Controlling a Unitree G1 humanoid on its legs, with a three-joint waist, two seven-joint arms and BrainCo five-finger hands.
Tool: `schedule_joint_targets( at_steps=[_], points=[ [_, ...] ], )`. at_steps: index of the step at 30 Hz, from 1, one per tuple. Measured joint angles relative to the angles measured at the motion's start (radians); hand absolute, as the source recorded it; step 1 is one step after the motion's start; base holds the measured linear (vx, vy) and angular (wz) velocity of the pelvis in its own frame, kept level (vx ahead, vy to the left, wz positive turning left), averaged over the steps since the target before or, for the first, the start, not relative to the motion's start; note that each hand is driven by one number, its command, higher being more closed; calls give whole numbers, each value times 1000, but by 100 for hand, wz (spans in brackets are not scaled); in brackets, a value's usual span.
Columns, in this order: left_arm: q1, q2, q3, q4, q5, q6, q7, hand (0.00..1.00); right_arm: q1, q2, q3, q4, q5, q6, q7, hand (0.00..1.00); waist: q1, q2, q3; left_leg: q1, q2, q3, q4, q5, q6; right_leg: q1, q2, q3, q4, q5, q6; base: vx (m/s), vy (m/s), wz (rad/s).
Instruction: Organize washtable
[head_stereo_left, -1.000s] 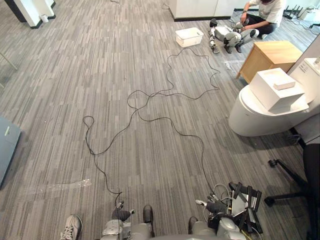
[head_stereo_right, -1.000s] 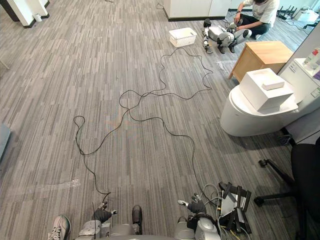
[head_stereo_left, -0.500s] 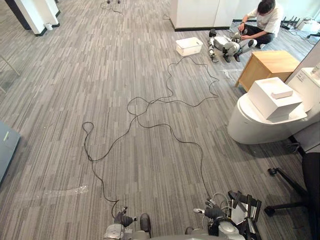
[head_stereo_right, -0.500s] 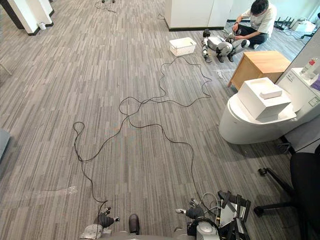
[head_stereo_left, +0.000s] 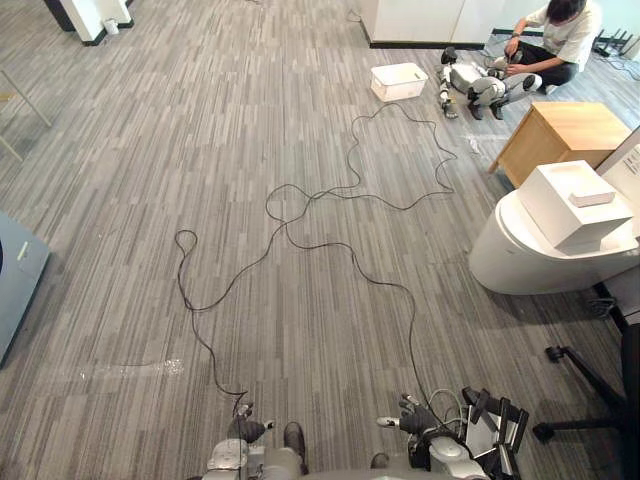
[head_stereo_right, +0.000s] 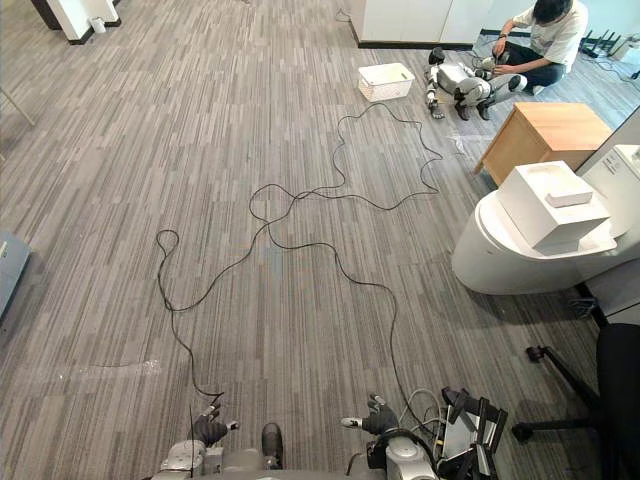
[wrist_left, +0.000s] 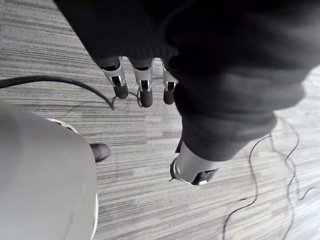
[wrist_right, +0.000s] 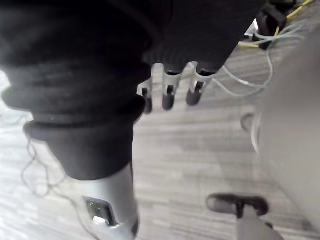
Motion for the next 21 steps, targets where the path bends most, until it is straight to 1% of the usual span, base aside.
schedule_joint_targets(
  at_steps=[1,2,4,5,6,7,8,10,11,13,14,15,16,17,18,19,20,21],
  points=[
    [1,0,0,-1,0,0,1,0,2,0,0,-12,-2,0,-1,0,-3,-3,10,22,-19,-14,-13,-4,15,-57,-26,19,109,-9,-17,-9,143,57],
    [2,9,1,-1,-1,0,12,0,1,1,2,-16,-3,-1,-1,0,-7,-7,11,34,-23,-49,-32,-6,32,-90,-23,13,124,-72,2,35,98,65],
    [3,12,5,-9,-3,0,18,0,1,3,1,-16,-2,0,-2,0,-7,-10,17,38,-19,-73,-45,-7,37,-113,-10,-15,74,-84,6,80,54,62],
    [-3,10,14,-19,-10,0,18,0,-4,3,0,-16,-2,-1,-2,0,-7,-11,32,38,-17,-94,-53,-7,37,-128,4,-29,-13,-81,14,120,19,64],
    [-5,6,24,-24,-11,0,19,0,-8,2,0,-16,-2,-3,-3,0,-12,-9,44,38,-14,-117,-54,-7,37,-133,25,-33,-139,-53,27,99,0,63],
    [-6,6,24,-24,-11,0,19,0,-12,2,0,-15,-2,-3,-3,0,-17,-8,51,39,-8,-124,-54,-7,37,-133,43,-33,-248,-11,38,158,-55,60],
    [-6,5,23,-23,-11,0,18,0,-19,4,-1,-10,-3,-3,-4,0,-27,-13,56,40,-10,-150,-55,-7,37,-131,57,-32,-414,82,67,158,-72,48],
    [-8,5,22,-22,-10,0,15,0,-23,4,-3,-6,-3,-3,-4,0,-34,-23,61,43,-21,-177,-53,-7,37,-133,50,-33,-490,122,80,209,-113,59],
    [-9,13,21,-21,-8,0,14,0,-25,4,-8,-7,-6,-1,-4,0,-47,-36,66,51,-37,-228,-42,-14,28,-130,31,-27,-510,135,84,252,-158,83],
    [-9,12,17,-21,-6,0,13,0,-25,3,-18,-7,-7,-1,-4,0,-51,-37,63,41,-41,-269,3,-51,17,-125,32,-5,-483,139,64,235,-163,80],
    [-7,14,6,-21,-5,0,13,0,-24,3,-28,-7,-8,2,-2,0,-51,-36,61,24,-40,-296,57,-87,4,-125,35,-4,-442,127,41,276,-207,89],
    [-7,18,-2,-25,-2,0,11,0,-18,2,-31,-6,-12,6,-3,0,-51,-43,55,-1,-37,-324,146,-149,-22,-115,43,-10,-392,104,-10,367,-284,92],
    [1,6,-1,-26,-1,0,13,0,-19,-3,-31,-5,-17,10,-2,0,-46,-14,45,-10,6,-335,235,-198,-66,-96,84,-15,-365,113,-20,468,-320,63],
    [5,0,-1,-26,0,1,13,0,-19,-9,-33,-3,-21,12,-3,0,-41,11,34,-25,25,-329,292,-219,-93,-81,111,-25,-369,101,-33,517,-296,27],
    [5,-18,0,-31,0,0,12,0,-20,-15,-36,-2,-23,14,-5,0,-41,41,28,-102,68,-314,477,-223,-117,-42,149,-43,-382,80,-48,532,-263,-4],
    [5,-31,1,-46,2,0,12,0,-16,-14,-34,-11,-24,17,-5,0,-35,59,30,-158,112,-274,649,-196,-160,10,186,-40,-403,70,-74,445,-218,-12],
    [3,-34,1,-47,2,1,12,0,-10,-13,-34,-21,-24,17,-6,0,-28,70,31,-186,142,-248,736,-197,-171,39,210,-37,-415,58,-91,431,-188,-31],
    [-4,-36,1,-51,2,2,11,0,-1,-5,-35,-29,-23,17,-8,0,-20,70,33,-219,176,-207,840,-209,-153,92,233,-27,-430,32,-111,424,-131,-27]
  ],
)
